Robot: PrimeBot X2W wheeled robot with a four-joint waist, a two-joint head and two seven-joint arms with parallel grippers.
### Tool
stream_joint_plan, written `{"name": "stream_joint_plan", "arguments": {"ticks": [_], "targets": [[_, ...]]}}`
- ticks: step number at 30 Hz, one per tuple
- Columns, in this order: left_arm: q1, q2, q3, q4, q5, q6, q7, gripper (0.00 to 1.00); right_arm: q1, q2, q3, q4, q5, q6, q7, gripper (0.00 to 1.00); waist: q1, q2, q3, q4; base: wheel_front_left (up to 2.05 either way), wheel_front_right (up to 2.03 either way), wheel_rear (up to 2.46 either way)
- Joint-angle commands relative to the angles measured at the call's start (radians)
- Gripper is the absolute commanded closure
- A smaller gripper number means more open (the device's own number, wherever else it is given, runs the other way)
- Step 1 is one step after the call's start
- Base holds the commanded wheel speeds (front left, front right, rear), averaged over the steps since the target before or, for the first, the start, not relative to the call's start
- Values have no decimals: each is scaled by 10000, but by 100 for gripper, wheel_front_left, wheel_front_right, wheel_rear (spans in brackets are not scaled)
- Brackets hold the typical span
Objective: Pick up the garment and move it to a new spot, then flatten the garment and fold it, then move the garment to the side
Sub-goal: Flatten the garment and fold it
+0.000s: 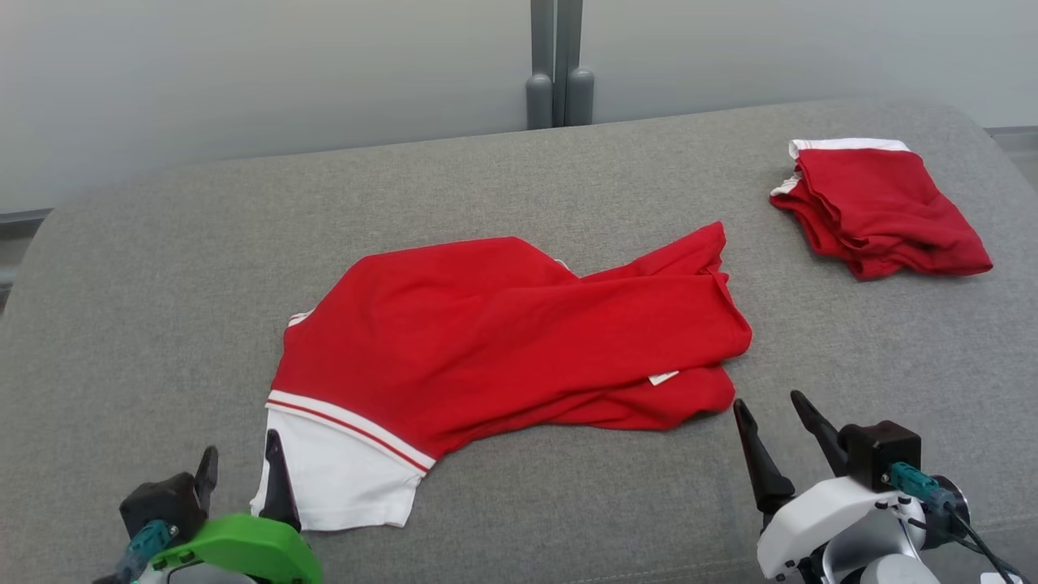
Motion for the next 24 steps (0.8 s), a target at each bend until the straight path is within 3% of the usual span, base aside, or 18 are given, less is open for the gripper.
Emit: {"name": "stream_joint_plan", "arguments": {"ticks": [1, 4, 5, 11, 12, 18, 24], "targets": [[28, -221, 316, -130, 294, -256, -223, 0, -21, -10, -139, -71, -103, -10, 68, 0, 0, 0, -43, 142, 0, 0, 0], [123, -701, 1052, -377, 1070, -749, -315, 0, 34, -12, -324, -91, -131, -12, 127, 0, 0, 0, -109, 316, 0, 0, 0], [434, -1101, 1635, -554, 1793, -1160, -299, 0, 57, -13, -417, -73, -114, -12, 131, 0, 0, 0, -170, 435, 0, 0, 0], [1238, -2270, 3042, -666, 3806, -2513, -300, 0, 173, -13, -545, 133, 24, -12, 195, 0, 0, 0, -388, 775, 0, 0, 0], [1238, -2270, 3042, -666, 3806, -2513, -300, 0, 173, -13, -545, 133, 24, -12, 195, 0, 0, 0, -388, 775, 0, 0, 0], [1913, -3044, 3900, -387, 5099, -3605, -302, 0, 212, -18, -926, 390, -20, -12, 278, 0, 0, 0, -504, 1056, 0, 0, 0], [2262, -3600, 4540, -32, 5874, -4402, -303, 0, -268, -16, -1726, 630, -262, -12, 526, 0, 0, 0, -443, 1377, 0, 0, 0]]}}
